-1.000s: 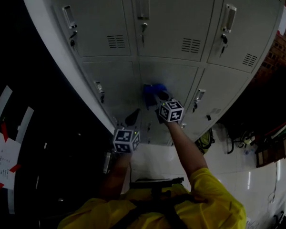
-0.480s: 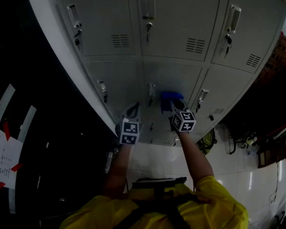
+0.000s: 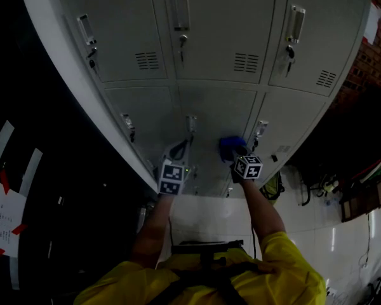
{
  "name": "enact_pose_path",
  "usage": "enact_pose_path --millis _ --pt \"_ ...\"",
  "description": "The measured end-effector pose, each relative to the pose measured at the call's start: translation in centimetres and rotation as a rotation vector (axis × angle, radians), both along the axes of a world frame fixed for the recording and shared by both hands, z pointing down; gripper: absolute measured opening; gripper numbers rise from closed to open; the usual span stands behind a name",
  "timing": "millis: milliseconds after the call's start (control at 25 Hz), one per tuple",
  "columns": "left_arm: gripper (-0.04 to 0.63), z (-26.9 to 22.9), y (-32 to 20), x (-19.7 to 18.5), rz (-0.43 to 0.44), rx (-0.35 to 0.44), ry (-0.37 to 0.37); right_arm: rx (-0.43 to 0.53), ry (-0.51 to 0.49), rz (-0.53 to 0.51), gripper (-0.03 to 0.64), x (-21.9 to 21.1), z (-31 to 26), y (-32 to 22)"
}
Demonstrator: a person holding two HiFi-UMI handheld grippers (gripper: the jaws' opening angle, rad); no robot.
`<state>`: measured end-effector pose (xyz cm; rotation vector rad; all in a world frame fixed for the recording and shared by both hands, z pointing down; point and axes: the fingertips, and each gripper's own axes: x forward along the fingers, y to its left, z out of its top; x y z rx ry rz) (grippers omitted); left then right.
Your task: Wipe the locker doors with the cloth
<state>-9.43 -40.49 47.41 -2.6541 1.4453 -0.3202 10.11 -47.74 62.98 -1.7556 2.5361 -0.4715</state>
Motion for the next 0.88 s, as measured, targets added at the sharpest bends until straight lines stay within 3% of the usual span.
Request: enact_pose_path --millis 280,440,560,640,760,880 --pt "0.001 -0.7 0.9 -0.9 -0.017 -0.001 -0.011 -0.046 0.067 -0.222 0.072 -13.9 1.9 -3.2" --pt "0.001 -1.5 1.5 -0.7 0.001 -0.006 -0.018 -0.109 0.039 -0.217 0.074 -18.6 4.6 -4.4" --pt "0.000 -1.6 1.6 -1.2 0.000 -0.004 -0.010 -0.117 0.041 -0.182 0.074 -17.2 5.0 -3.1" --pt "0.002 -1.3 1.7 -1.3 0.001 -0.009 -0.004 -0.090 0.016 -0.125 0.074 -14.1 3.2 0.2" --pt "0.000 -0.6 2.2 -1.4 0.006 -0.015 0.019 0.003 -0.055 -0.029 0.072 -8.3 -2.5 7.9" --pt "0.000 0.4 3.1 -1.2 0.017 -0.043 0.075 0.108 -0.020 0.071 0.074 -2.9 -8.2 15.0"
